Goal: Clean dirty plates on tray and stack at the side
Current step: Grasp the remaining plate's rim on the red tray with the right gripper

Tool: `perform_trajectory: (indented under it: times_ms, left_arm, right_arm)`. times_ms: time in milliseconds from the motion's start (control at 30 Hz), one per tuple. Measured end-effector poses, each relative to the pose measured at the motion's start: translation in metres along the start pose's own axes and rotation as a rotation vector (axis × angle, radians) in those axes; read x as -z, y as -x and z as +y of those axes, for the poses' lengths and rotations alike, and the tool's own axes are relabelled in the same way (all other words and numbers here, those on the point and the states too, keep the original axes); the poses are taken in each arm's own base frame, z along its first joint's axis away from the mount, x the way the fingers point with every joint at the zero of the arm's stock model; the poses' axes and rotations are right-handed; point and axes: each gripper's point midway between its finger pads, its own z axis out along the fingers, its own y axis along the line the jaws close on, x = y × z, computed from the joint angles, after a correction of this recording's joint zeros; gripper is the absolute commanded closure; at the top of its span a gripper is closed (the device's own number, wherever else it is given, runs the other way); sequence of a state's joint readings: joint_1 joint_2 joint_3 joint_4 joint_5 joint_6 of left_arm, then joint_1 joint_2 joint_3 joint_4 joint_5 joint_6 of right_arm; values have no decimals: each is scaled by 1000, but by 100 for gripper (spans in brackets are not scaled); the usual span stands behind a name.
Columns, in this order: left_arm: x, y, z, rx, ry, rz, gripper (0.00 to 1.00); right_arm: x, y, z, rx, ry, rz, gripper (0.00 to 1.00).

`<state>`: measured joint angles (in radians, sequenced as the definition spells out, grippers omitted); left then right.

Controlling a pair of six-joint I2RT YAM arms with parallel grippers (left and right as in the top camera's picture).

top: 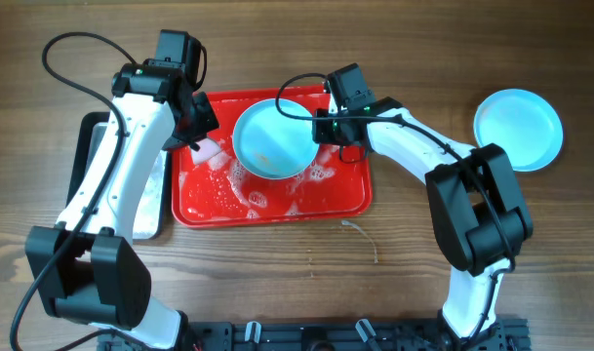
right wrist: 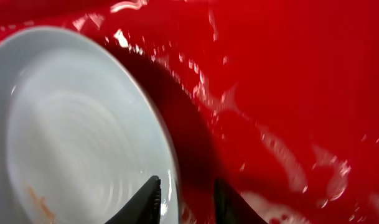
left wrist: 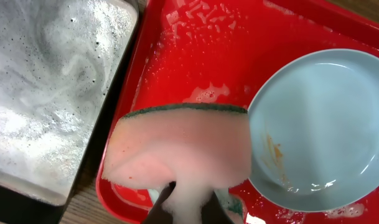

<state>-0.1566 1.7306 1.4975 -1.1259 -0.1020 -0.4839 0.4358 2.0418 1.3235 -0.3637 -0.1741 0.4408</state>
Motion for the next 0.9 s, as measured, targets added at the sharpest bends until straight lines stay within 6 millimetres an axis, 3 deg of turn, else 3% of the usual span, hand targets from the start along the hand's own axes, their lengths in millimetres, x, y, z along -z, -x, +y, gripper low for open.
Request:
perform_trajectory:
  times_ms: [100,267,533,633,733,900]
  left_arm:
    - [0,0,0,0,1,0,96]
    - [0,0,0,0,1,1,96]
    - [0,-3,2,-2,9,14,96]
    - [0,-4,2,-2,10,17,96]
    - [0,-5,1,-2,4,21,96]
    - [0,-7,0,-2,-6,32,96]
  right_arm:
    - [0,8,0,86,-10,-35,62]
    - [5,20,-4,256,-55,-64,64]
    - [43,66,23,450,-67,-112,63]
    - [50,72,29,489,-54,-110,62]
    - [41,65,29,505,-35,-74,62]
    - [-1,38,13,491,-37,41,69]
